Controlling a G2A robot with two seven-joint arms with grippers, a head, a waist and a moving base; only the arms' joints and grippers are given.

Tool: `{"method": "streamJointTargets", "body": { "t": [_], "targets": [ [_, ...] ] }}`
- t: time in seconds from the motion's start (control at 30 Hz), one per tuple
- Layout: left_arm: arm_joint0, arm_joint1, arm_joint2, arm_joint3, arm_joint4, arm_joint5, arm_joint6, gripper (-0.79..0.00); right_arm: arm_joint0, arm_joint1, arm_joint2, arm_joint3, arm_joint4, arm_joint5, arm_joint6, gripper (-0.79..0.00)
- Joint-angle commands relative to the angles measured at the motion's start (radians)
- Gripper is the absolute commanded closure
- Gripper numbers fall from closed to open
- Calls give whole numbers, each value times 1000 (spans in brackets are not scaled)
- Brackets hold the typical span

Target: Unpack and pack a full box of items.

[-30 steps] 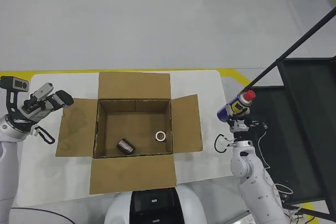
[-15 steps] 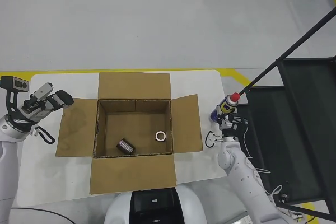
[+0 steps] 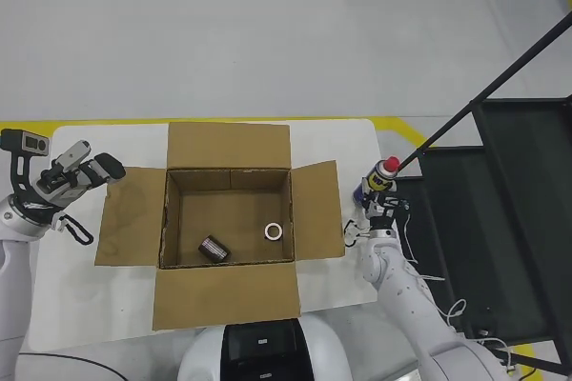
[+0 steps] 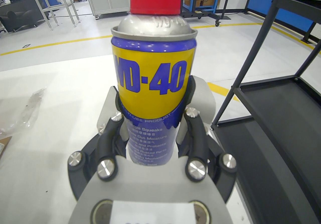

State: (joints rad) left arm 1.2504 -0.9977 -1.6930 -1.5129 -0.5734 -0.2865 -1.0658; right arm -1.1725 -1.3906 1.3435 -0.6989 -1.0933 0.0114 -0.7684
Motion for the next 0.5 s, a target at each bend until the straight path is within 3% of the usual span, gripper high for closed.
{"method": "streamJointTargets", "body": {
  "t": [0.0, 0.07, 0.1, 0.47],
  "targets": [
    [0, 0, 0, 0, 0, 0, 0, -785, 5, -2, -3, 15, -2, -3, -4, 0],
    [0, 0, 0, 0, 0, 0, 0, -785, 8, -2, -3, 23, -3, -6, -2, -314],
    [0, 0, 0, 0, 0, 0, 0, -785, 8, -3, -4, 25, -3, -8, -2, -785],
    [0, 0, 0, 0, 0, 0, 0, -785, -52, 2, 10, -72, -8, -30, -14, -785]
  ]
}}
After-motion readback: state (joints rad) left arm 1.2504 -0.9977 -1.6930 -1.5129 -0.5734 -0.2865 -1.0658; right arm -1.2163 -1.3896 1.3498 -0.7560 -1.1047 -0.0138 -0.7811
